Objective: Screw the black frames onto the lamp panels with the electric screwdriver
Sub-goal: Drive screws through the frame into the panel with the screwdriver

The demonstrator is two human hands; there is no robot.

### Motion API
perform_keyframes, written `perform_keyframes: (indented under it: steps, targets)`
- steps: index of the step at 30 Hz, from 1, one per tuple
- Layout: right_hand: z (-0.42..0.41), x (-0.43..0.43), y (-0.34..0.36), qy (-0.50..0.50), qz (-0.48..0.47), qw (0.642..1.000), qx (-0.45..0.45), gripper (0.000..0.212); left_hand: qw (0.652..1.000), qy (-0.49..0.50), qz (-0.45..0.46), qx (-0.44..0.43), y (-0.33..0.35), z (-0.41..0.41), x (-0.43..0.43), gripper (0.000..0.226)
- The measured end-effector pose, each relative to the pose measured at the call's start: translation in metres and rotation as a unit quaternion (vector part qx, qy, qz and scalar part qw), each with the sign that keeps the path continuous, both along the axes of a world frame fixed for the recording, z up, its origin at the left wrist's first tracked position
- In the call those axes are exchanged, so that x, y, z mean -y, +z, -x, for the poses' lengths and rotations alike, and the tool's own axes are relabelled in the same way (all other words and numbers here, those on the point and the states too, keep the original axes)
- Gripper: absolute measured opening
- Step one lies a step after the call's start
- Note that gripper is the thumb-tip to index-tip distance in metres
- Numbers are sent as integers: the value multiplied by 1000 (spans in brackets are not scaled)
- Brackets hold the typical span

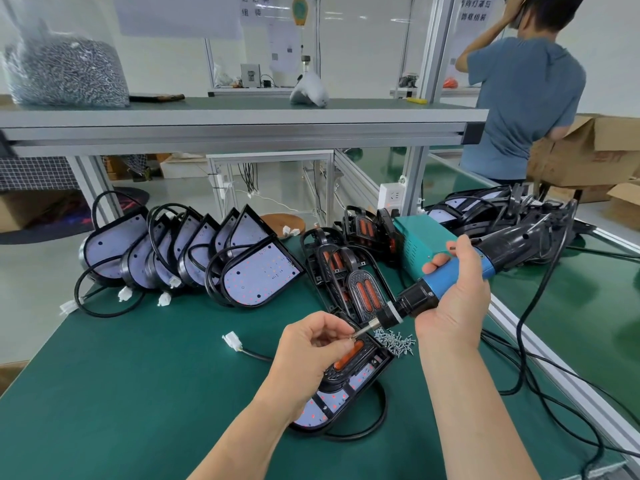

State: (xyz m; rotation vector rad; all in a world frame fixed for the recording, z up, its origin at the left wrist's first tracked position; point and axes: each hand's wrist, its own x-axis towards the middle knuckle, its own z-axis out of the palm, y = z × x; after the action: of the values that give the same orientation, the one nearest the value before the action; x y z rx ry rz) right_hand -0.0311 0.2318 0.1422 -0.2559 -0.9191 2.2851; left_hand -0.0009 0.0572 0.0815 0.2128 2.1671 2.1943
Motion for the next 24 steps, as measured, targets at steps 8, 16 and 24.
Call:
perform_keyframes:
  steps: [8, 16, 24]
  targets:
    - [-2, 5, 3, -20, -14, 1000, 4, 18, 993, 40, 89, -62, 0, -4, -1, 30]
    - [0, 8, 6, -74, 35, 994, 70, 19, 972, 135, 116, -151, -4, -15, -9, 40]
    - [7, 9, -1, -46, -2, 997, 58, 17, 959, 136, 170, -182, -9, -15, -12, 44]
